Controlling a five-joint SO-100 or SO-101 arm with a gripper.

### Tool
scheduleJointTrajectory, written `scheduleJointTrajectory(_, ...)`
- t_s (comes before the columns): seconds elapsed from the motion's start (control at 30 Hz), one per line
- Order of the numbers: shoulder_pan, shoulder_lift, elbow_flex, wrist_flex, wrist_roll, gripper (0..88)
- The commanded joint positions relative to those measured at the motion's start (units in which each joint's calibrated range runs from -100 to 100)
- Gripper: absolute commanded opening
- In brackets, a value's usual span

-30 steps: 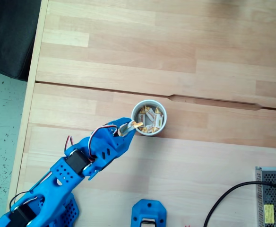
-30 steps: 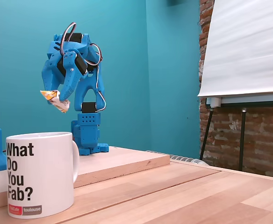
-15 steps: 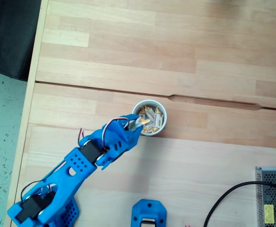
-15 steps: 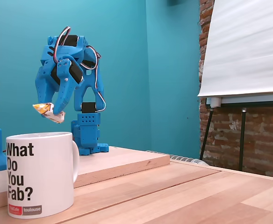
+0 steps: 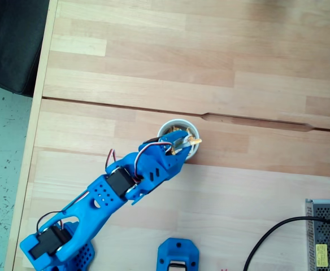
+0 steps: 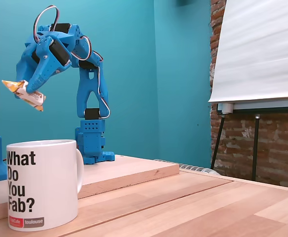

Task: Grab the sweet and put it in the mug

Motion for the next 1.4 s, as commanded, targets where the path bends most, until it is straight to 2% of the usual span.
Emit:
scheduleJointTrajectory(0.0, 0.74, -0.8, -2.25, -0.15, -0.1, 0.0)
scheduleJointTrajectory(0.4, 0.53, -1.14, 0.96, -0.15, -0.29, 0.7)
scheduleJointTrajectory(0.63, 0.53, -1.14, 0.96, -0.15, -0.15, 13.3)
scheduleJointTrajectory(0.83, 0.53, -1.14, 0.96, -0.15, -0.1, 17.3)
scheduleJointTrajectory(1.1, 0.45, -1.14, 1.14, -0.15, -0.1, 15.8)
scheduleJointTrajectory(1.37, -1.8, -7.94, 6.85, -0.15, -0.59, 0.0)
